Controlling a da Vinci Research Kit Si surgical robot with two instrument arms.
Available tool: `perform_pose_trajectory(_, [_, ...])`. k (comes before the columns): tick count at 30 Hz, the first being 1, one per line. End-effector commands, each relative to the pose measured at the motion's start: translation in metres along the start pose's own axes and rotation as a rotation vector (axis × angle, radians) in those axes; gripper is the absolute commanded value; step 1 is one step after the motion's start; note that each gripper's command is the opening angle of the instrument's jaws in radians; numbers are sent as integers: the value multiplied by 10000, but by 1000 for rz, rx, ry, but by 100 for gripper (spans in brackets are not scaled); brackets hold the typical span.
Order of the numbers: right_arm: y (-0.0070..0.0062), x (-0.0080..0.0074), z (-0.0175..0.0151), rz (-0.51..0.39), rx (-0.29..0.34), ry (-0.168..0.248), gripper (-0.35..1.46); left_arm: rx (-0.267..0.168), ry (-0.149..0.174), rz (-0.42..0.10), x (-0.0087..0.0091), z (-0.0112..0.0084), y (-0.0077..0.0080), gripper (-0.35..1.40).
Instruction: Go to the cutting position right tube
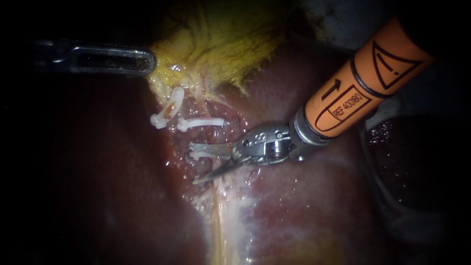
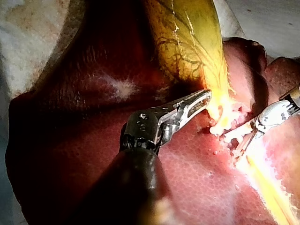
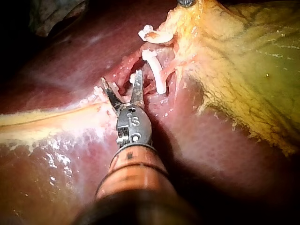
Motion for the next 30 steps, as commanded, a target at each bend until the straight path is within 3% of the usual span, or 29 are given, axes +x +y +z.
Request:
perform_pose_trajectory(1, [-1, 2, -2, 0, 4, 0, 120, 0, 0, 0, 0, 0, 0, -35])
perform_pose_trajectory(5, [-8, 14, -12, 21, 38, 3, 123, 1, 0, 0, 0, 0, 1, -35])
perform_pose_trajectory(13, [-22, 40, -52, 153, 103, 9, 125, -1, 0, 1, 1, -2, 3, -35])
perform_pose_trajectory(20, [-12, 23, -76, 237, 119, 4, 125, 0, 0, 1, 1, -3, 3, -35])
perform_pose_trajectory(30, [14, 0, -62, 308, 140, 11, 122, 0, 0, 1, 1, -3, 3, -35])
